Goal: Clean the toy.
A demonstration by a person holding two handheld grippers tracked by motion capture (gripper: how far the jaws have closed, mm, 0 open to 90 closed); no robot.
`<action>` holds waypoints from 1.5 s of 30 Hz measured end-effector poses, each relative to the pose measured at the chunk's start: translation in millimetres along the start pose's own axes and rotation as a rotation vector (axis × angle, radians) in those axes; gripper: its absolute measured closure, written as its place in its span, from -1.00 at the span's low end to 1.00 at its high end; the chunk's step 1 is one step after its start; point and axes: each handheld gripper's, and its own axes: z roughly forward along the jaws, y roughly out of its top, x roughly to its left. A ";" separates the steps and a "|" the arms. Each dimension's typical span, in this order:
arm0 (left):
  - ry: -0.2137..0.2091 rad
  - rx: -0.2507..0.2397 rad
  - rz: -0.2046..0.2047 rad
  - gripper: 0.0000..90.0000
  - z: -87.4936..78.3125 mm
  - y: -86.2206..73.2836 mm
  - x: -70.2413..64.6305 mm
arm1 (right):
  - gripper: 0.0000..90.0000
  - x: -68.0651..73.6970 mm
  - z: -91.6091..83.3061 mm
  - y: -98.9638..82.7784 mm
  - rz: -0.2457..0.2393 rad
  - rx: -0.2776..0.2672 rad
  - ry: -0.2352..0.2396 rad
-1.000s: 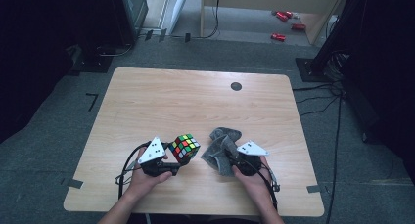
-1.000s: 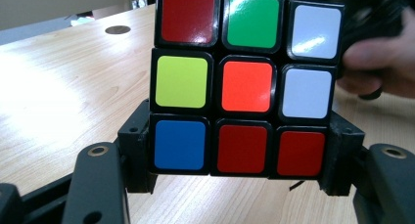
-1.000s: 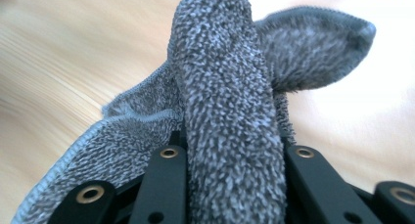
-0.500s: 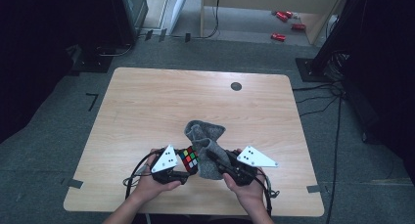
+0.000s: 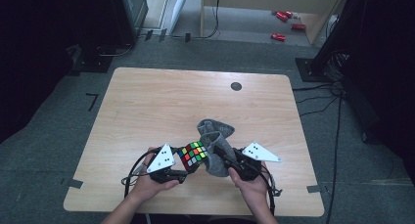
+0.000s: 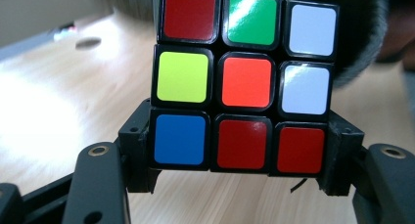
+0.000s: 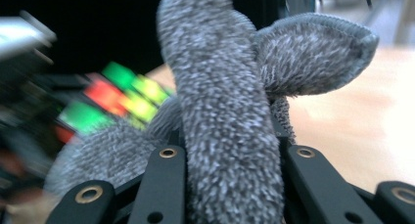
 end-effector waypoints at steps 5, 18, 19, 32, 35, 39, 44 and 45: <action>-0.010 0.031 0.009 -0.25 8.2 -0.1 -6.5 | 0.57 21.8 -2.8 8.0 -0.060 -0.052 0.080; 0.021 0.034 0.035 -0.25 5.0 -0.3 -4.5 | 0.58 4.5 -1.9 1.6 0.006 -0.024 0.017; 0.025 0.053 0.040 -0.25 7.4 -1.5 -5.7 | 0.58 7.9 -3.8 4.7 0.000 -0.046 0.040; -0.005 -0.008 0.030 -0.25 1.3 2.1 -5.6 | 0.57 2.2 6.5 -5.5 0.035 0.034 0.006; 0.011 0.024 0.042 -0.25 4.1 1.7 -5.5 | 0.56 0.3 2.1 -2.7 0.039 0.016 0.008; 0.009 0.040 0.053 -0.25 6.8 1.0 -8.5 | 0.55 18.2 -3.9 8.2 -0.007 -0.057 0.086; 0.008 0.006 0.054 -0.25 1.1 3.5 -9.5 | 0.54 20.5 3.8 0.3 -0.011 -0.037 0.088; 0.004 0.001 0.050 -0.25 0.2 3.0 -8.8 | 0.54 17.0 4.8 -1.6 -0.005 -0.019 0.065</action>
